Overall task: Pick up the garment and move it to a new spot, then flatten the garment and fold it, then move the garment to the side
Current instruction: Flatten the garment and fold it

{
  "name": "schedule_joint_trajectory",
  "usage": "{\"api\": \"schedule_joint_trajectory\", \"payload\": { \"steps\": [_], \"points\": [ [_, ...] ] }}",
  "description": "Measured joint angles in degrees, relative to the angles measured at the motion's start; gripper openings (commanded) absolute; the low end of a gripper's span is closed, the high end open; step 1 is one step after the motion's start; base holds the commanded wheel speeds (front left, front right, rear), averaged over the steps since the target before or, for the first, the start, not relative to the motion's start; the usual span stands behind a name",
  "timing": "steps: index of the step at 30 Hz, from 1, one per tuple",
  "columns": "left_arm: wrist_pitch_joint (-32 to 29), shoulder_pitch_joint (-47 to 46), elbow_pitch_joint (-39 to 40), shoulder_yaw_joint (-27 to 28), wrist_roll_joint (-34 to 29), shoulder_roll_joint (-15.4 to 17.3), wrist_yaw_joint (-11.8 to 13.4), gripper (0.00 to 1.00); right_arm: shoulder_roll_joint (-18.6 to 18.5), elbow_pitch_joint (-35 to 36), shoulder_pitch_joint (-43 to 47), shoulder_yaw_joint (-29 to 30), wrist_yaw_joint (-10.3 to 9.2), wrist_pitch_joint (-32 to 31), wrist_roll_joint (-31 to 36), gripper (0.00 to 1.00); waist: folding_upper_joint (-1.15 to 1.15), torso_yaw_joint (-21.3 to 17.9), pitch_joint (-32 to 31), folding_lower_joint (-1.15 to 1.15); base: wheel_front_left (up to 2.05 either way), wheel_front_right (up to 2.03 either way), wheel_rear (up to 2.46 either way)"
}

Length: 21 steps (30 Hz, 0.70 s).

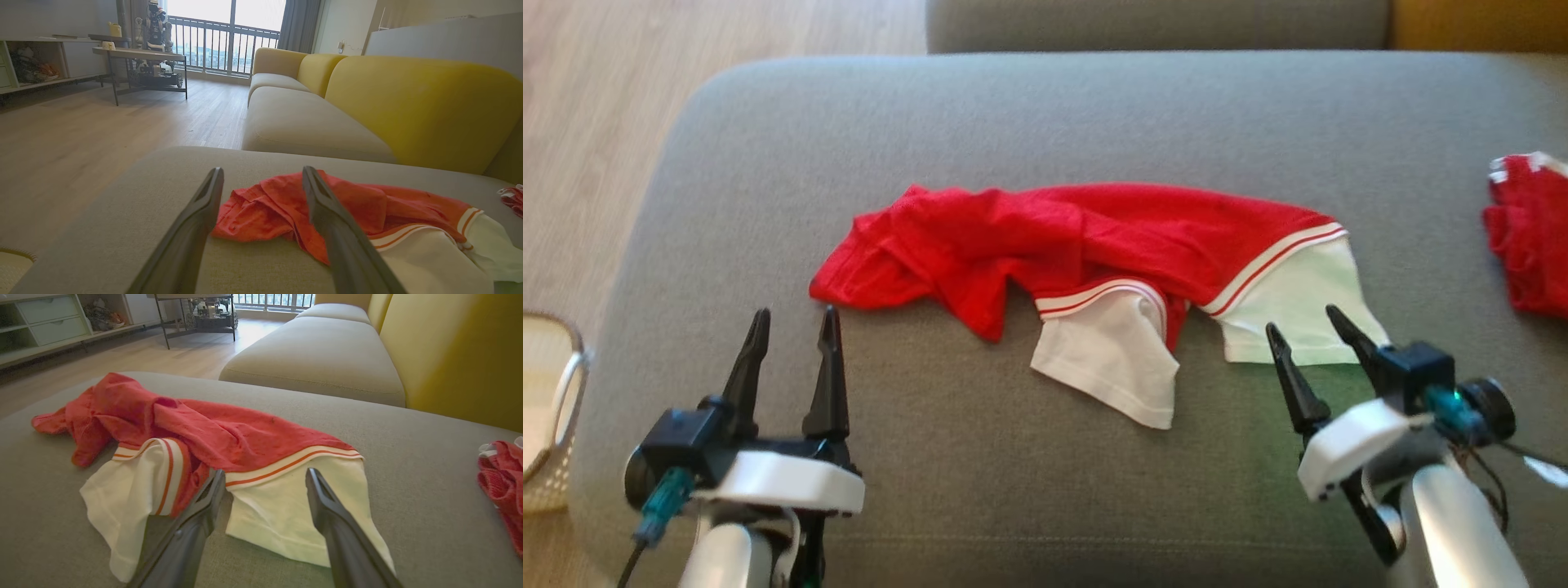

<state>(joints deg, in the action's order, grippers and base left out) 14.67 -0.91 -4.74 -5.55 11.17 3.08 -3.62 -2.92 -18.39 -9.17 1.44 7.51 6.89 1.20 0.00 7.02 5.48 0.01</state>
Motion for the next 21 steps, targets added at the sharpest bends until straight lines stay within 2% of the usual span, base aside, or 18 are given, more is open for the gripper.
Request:
{"api": "schedule_joint_trajectory", "payload": {
  "steps": [7, 19, 21],
  "points": [
    [0.0, -1.9, -1.0, -0.6, 0.0, -0.3, -0.5, 1.0, 0.0, -9.0, -4.8, 1.3, 0.0, -1.5, 3.1, 1.0, 0.0, 3.1, 3.0, 0.0, 0.0, 0.0, 0.0],
    [0.0, -3.5, -1.5, -2.0, 1.1, -0.4, -0.4, 1.0, 0.0, -16.8, -8.8, 4.8, 0.0, -1.4, 10.1, 1.0, 0.0, 6.2, 5.2, -0.01, 0.0, 0.0, 0.0],
    [0.0, -3.5, -1.5, -2.0, 1.1, -0.4, -0.4, 1.0, 0.0, -17.8, -9.7, 5.2, 0.0, -1.5, 10.8, 0.0, 0.0, 6.4, 5.4, -0.01, 0.0, 0.0, 0.0]
  ]
}}
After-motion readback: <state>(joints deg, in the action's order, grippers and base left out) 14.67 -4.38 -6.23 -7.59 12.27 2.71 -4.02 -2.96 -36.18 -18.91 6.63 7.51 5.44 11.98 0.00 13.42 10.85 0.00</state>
